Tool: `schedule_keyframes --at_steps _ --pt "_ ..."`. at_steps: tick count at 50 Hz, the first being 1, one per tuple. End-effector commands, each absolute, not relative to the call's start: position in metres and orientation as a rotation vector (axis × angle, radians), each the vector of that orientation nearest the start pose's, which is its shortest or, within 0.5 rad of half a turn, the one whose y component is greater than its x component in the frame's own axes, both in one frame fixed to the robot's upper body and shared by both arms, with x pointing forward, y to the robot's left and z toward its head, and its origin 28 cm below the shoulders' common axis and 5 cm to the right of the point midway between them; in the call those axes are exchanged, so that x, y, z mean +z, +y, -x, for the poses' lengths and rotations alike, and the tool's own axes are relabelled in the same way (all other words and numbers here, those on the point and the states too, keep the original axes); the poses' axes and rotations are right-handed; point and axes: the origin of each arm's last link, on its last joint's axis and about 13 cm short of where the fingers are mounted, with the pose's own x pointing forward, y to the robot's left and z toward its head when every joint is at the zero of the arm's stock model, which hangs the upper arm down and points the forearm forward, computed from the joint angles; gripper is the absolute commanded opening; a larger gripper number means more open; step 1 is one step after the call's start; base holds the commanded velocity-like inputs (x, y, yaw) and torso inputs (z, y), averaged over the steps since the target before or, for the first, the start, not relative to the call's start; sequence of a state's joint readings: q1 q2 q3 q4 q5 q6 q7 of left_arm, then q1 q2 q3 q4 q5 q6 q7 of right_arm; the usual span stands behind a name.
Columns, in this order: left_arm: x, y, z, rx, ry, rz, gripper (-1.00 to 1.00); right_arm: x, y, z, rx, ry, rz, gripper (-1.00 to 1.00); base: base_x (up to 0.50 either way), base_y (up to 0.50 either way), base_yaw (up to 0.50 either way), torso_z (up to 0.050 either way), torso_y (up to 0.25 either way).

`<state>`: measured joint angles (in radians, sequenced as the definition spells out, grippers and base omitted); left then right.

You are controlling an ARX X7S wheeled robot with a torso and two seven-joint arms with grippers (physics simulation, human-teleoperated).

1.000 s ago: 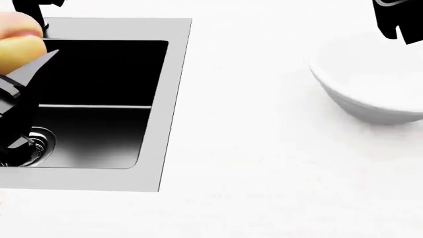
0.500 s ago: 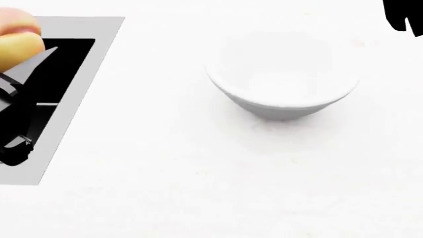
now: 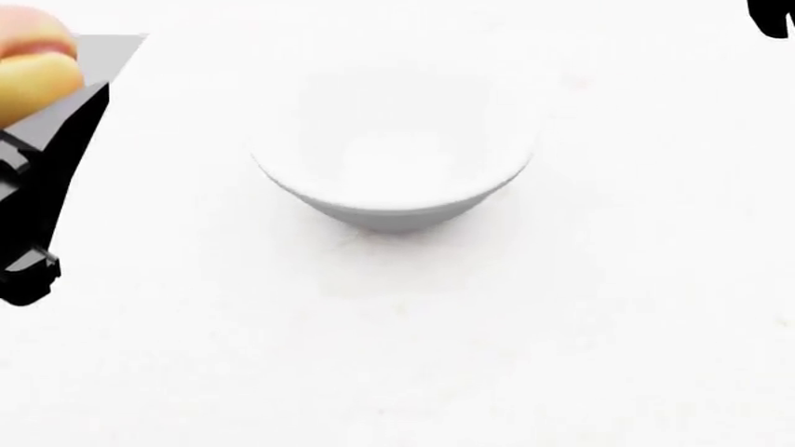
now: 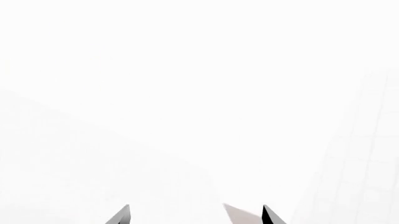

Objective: Pick the cucumbers and broccolis from the sink and place them in one bowl. Place the apricot in the other bowl. Then turn off the sink faucet.

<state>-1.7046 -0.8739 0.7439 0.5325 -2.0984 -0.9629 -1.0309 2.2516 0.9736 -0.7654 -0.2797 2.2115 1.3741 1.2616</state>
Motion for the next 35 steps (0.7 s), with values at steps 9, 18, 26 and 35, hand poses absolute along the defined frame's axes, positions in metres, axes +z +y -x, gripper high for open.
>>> schedule_keyframes --at_steps 9,18,26,35 --pt "0.368 0.218 -0.176 -0.419 -0.050 -0.248 -1.00 0.445 -0.161 -0.123 -0.069 -0.274 0.450 1.00 0.41 -0.10 0.00 0.000 0.000" --pt "0.367 0.219 -0.177 -0.422 -0.044 -0.242 -1.00 0.445 -0.158 -0.125 -0.057 -0.260 0.458 1.00 0.36 -0.03 0.00 0.000 0.002" --pt "0.387 0.200 -0.195 -0.537 0.015 -0.240 -1.00 0.444 -0.155 -0.127 -0.040 -0.260 0.451 1.00 0.06 0.00 0.00 0.000 0.000" --pt "0.391 0.167 -0.222 -0.660 0.174 -0.310 -1.00 0.444 -0.157 -0.125 -0.045 -0.266 0.449 1.00 0.00 0.00 0.00 0.000 0.001"
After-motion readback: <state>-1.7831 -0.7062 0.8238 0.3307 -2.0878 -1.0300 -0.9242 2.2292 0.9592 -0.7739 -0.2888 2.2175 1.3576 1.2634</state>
